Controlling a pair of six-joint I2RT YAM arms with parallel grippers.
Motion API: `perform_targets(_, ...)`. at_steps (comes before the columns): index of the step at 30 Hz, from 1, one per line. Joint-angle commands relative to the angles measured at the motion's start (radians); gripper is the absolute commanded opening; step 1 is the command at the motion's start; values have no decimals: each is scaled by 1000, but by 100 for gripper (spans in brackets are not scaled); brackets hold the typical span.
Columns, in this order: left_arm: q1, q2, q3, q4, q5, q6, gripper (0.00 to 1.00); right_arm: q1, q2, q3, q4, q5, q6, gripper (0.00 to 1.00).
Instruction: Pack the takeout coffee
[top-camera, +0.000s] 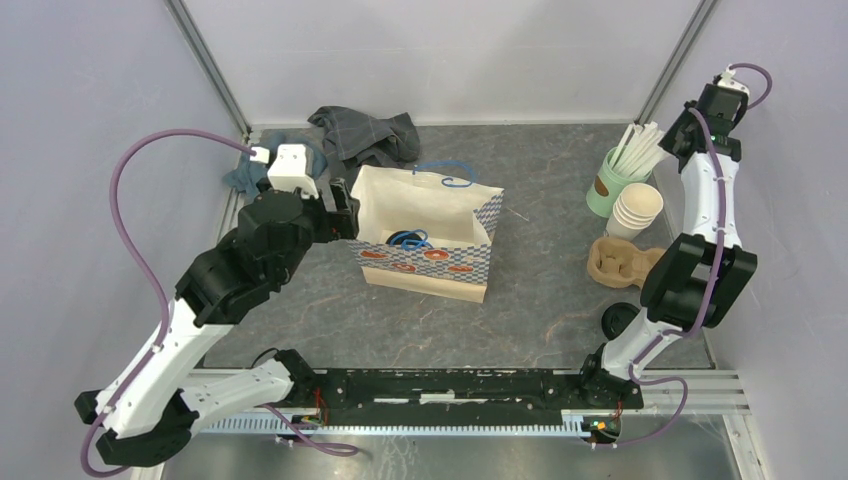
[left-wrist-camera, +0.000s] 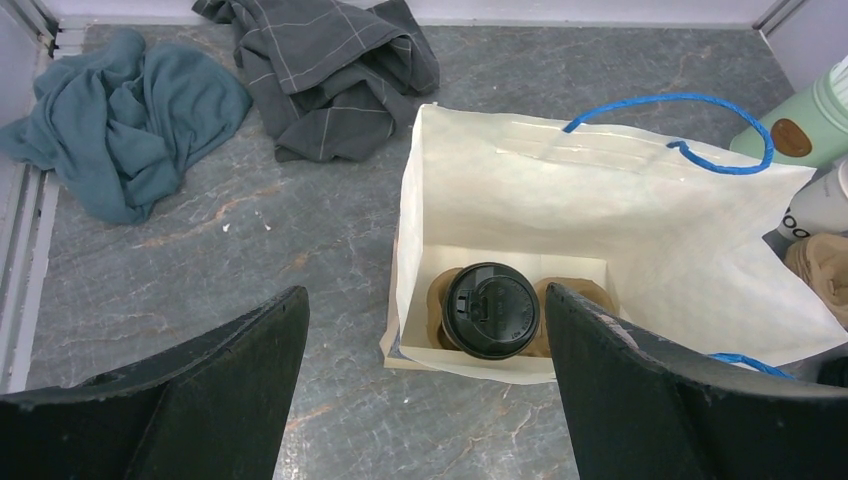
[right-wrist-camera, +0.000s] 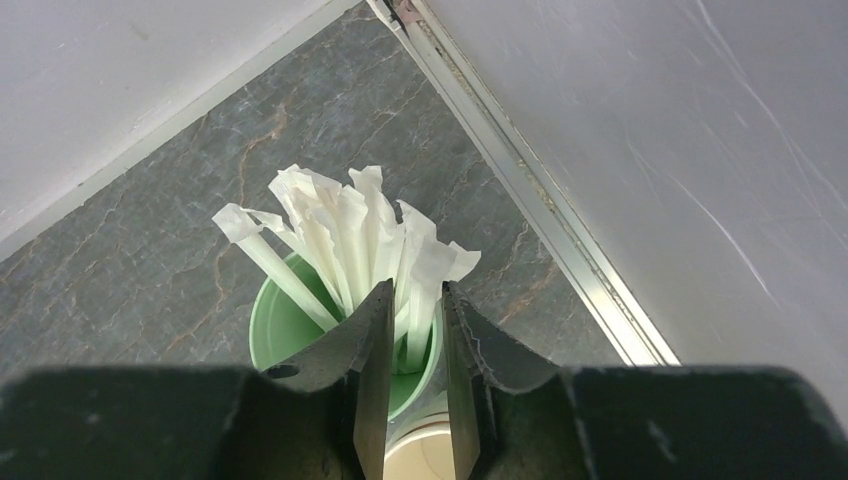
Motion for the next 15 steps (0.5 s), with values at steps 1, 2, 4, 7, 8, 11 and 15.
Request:
perform_targets(1,-2,13,29,38,-14,60,94,-4,23,20,25,13,-1,30)
perform_targets(2,-2,14,29,39,-15,60,94,-3,25,20,25,15,-1,30)
perform_targets(4,-2,17,29,41,-17,60,94,-3,26,17,26,23,-2,33)
perform_targets(7,-2,20,28,43,-17,59,94,-4,32,13,29,18,0,33)
perform_targets(8,-2,22,27,43,-18,60,94,-3,35,14,30,17,1,33)
perform_targets(11,-2,25,28,46,-21,60,94,-3,46,13,38,7,4,31)
perform_targets(15,-2,27,28,43,-23,61,94,-3,56,14,39,0,11,29)
